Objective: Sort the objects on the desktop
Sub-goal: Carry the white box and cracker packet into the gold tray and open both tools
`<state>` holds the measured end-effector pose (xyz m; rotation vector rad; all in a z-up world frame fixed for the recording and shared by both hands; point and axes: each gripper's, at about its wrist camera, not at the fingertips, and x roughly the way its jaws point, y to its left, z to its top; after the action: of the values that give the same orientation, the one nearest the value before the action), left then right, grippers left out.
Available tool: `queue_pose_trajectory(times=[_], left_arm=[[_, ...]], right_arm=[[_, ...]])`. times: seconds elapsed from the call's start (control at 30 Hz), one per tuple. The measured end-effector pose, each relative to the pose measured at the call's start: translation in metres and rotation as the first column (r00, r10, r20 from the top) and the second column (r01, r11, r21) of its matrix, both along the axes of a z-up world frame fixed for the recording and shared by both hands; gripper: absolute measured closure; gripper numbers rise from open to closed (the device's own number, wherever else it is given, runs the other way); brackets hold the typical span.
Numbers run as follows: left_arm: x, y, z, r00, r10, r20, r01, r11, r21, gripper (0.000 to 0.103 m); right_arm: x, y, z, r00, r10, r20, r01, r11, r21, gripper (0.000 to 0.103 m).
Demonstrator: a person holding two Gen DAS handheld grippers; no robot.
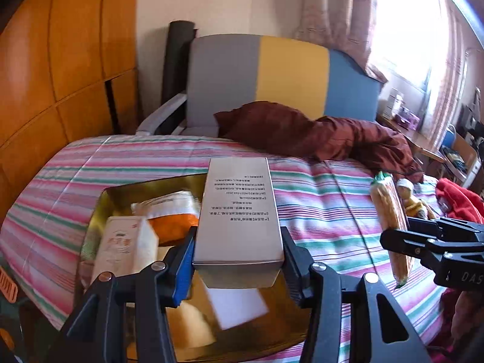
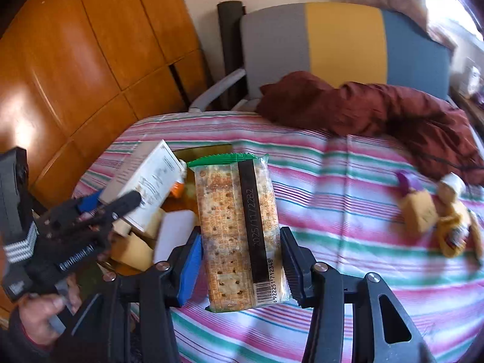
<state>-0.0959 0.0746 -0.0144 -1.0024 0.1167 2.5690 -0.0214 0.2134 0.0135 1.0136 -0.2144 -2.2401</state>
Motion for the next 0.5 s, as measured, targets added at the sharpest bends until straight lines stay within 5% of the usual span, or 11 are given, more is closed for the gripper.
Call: queue_pose_trajectory(times=[0.5], left_arm=[[-0.03,-0.042,-0.025,0.992,0.105,0.067,-0.107,0.994,0.022,0.052]], right_arm=[[-0.038,-0.079,0.009,0.999,0.029,0.041,-0.027,0.998,-0.052,0.053]])
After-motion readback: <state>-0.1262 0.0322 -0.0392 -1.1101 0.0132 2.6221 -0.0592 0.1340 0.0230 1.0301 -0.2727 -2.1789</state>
